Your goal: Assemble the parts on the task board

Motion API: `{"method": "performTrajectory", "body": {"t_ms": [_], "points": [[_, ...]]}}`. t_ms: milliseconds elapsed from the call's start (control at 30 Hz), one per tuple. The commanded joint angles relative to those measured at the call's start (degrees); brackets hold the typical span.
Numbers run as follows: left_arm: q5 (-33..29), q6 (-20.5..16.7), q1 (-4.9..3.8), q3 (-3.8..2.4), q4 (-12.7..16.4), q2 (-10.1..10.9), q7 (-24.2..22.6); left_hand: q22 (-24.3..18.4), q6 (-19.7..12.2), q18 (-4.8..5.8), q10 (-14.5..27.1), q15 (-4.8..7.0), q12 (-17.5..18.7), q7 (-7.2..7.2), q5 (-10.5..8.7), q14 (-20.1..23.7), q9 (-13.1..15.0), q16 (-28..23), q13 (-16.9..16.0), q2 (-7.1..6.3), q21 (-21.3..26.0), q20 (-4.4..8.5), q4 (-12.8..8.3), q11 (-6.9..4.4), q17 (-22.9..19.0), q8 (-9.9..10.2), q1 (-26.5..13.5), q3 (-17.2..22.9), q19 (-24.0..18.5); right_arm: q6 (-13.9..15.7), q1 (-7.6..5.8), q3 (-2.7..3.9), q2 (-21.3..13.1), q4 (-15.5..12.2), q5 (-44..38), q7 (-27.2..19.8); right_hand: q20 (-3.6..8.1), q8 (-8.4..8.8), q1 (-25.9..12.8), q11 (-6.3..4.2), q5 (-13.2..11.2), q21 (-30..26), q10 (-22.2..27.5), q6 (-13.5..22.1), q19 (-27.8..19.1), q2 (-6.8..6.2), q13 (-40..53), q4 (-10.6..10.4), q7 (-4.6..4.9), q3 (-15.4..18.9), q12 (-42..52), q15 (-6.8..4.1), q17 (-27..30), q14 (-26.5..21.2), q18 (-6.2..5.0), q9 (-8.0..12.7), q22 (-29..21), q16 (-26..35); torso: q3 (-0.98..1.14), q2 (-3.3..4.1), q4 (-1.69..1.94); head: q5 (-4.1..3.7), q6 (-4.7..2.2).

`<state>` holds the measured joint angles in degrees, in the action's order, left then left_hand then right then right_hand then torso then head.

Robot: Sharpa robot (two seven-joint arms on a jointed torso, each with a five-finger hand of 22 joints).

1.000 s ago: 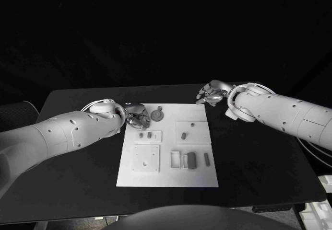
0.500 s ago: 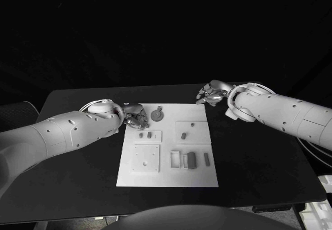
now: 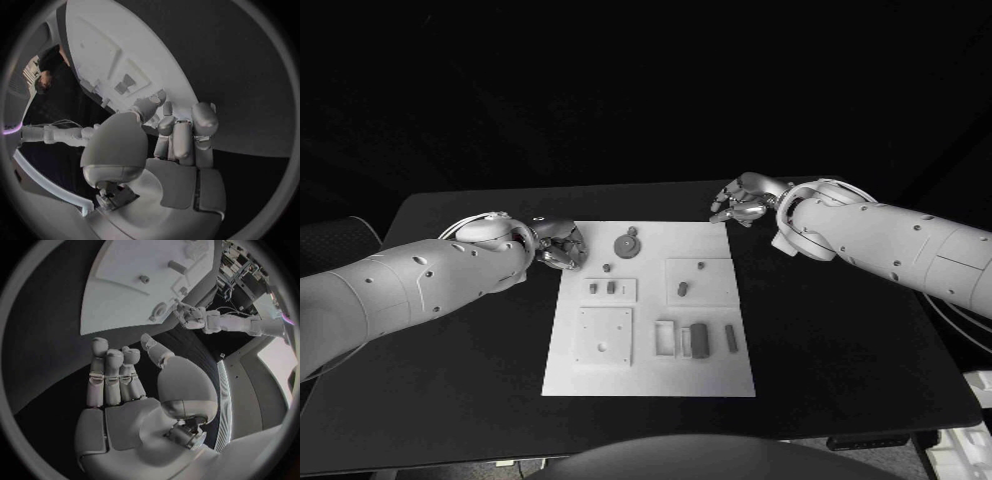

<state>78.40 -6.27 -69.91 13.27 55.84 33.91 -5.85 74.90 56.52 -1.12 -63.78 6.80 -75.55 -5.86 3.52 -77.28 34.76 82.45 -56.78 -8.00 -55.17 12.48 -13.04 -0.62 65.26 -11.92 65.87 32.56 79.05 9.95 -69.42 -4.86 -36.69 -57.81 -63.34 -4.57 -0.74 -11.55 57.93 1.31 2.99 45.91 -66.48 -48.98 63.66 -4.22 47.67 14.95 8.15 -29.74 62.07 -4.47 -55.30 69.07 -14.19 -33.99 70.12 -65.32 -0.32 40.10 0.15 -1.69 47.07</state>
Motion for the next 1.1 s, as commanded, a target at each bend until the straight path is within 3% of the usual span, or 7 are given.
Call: {"method": "performTrajectory", "body": {"t_ms": [33, 67, 233, 433, 633, 800, 1100], "points": [[-7.9, -1.7, -0.52, -0.58, 1.0, 1.2, -0.1, -0.2, 0.2, -9.32, 2.5, -0.12, 2.1, -0.13, -0.27, 5.6, 0.2, -4.8, 1.1, -0.61, 1.7, -0.36, 0.8, 0.12, -7.9, 0.2, -0.3, 0.3, -2.0, 0.9, 0.03, 0.00, -0.4, -1.2, -0.6, -0.9, 0.28, 0.20, 0.3, 0.31, 0.0, 0.3, 0.1, 0.2, -0.1, -0.19, 0.1, 0.5, 0.08, 0.0, -0.2, -0.06, -0.1, 0.5, -0.81, -0.1, 0.1, 0.3, 0.02, 0.02, -0.05, -0.21, -0.61], [-9.6, -1.9, -0.53, -1.43, 1.1, 1.6, -0.2, -0.4, 0.1, -9.28, 2.9, -0.02, 2.7, -0.13, -0.29, 5.9, 0.3, -5.8, 1.5, -0.57, 2.1, -0.40, 0.9, 0.09, -8.3, 0.1, -0.3, 0.4, -2.3, 1.1, 0.03, -0.01, -0.7, -1.8, -1.0, -0.9, 0.28, 0.20, 0.3, 0.31, 0.0, 0.3, 0.1, 0.2, -0.1, -0.20, 0.1, 0.6, 0.08, 0.0, -0.2, -0.06, -0.2, 0.5, -0.81, -0.1, 0.1, 0.3, 0.02, 0.03, -0.07, -0.24, -0.70], [-19.9, -4.8, -0.70, -3.23, 3.1, 4.2, -0.8, -3.1, -0.5, -7.99, 6.0, -0.38, 7.7, -0.39, -0.27, 8.8, 0.8, -13.1, 4.7, -0.36, 7.4, -1.60, 1.8, 0.43, -11.7, 0.1, -0.7, 0.8, -6.4, 2.6, 0.08, -0.04, -2.3, -4.8, -3.4, -1.4, 0.28, 0.19, 0.8, 0.30, 0.0, 0.3, 0.1, 0.1, 0.0, -0.28, 0.2, 1.1, 0.07, 0.0, -0.3, -0.08, -0.4, 0.6, -0.81, -0.1, 0.2, 0.5, 0.05, -0.02, 0.01, -0.47, -1.12], [-31.0, -8.5, -0.88, -3.93, 7.3, 7.7, -2.1, -10.8, -2.3, -5.03, 10.3, -2.66, 20.2, -1.96, -0.34, 13.7, 1.3, -27.7, 14.0, -0.81, 19.7, -4.29, 1.6, 2.28, -18.1, 0.5, -1.3, 1.8, -12.8, 5.5, 1.26, -0.20, -4.7, -8.2, -7.3, -2.3, 0.39, 0.16, 2.0, 0.23, 0.0, 0.3, 0.0, 0.1, 0.0, -0.72, 0.4, 1.6, 0.00, -0.2, -0.3, -0.14, -0.6, 0.7, -0.81, -0.2, 0.3, 0.5, -0.03, -0.03, -0.01, -0.74, -1.44], [-42.5, -9.4, -0.87, -3.94, 11.2, 10.2, -5.0, -18.6, -5.0, -2.59, 10.5, -8.20, 43.1, -4.02, -0.29, 20.4, 1.1, -41.7, 31.2, -1.69, 31.9, -8.13, 0.5, 6.64, -23.9, 1.2, -2.9, 2.0, -20.5, 7.9, 3.42, -0.31, -6.7, -11.4, -11.2, -2.9, 0.44, 0.23, 3.3, 0.21, 0.0, 0.6, -0.3, 0.1, 0.2, -1.35, 0.6, 1.7, -0.01, 0.0, -0.2, -0.17, -1.1, 1.0, -0.81, -0.2, 0.6, 0.5, -0.02, -0.03, -0.02, -0.62, -1.83], [-43.9, -8.7, -0.83, -3.89, 13.8, 11.7, -6.7, -23.2, -7.9, -2.38, 13.0, -13.34, 52.2, -4.14, -0.09, 28.5, 0.2, -51.5, 37.3, -2.38, 39.8, -13.06, -0.3, 9.44, -28.3, 2.3, -3.9, 1.3, -28.8, 9.2, 5.20, -0.42, -6.8, -11.9, -13.9, -3.0, 0.51, 0.50, 3.9, 0.34, 0.0, 0.9, -0.6, 0.4, 0.6, -1.77, 1.2, 1.6, 0.12, 0.3, 0.2, -0.05, -1.9, 1.3, -0.81, -0.2, 0.9, 0.1, -0.04, 0.01, -0.10, -0.68, -2.29], [-43.9, -8.9, -0.63, -3.83, 16.1, 12.1, -7.7, -27.7, -14.7, -3.70, 20.1, -19.31, 63.7, -1.20, -0.30, 39.1, -0.7, -63.6, 45.2, -7.10, 47.6, -18.94, 2.4, 8.00, -34.4, 4.4, -4.6, -0.1, -36.8, 10.4, 7.04, -0.42, -5.5, -11.2, -17.0, -2.4, 1.13, 1.33, 4.5, 0.79, 0.0, 2.7, -1.0, 1.3, 1.6, -2.12, 3.9, 1.5, 0.57, 1.3, 3.1, 0.37, -4.9, 2.1, -0.81, 0.3, 2.6, -3.0, 0.00, 0.05, -0.01, -0.80, -2.33]]}}
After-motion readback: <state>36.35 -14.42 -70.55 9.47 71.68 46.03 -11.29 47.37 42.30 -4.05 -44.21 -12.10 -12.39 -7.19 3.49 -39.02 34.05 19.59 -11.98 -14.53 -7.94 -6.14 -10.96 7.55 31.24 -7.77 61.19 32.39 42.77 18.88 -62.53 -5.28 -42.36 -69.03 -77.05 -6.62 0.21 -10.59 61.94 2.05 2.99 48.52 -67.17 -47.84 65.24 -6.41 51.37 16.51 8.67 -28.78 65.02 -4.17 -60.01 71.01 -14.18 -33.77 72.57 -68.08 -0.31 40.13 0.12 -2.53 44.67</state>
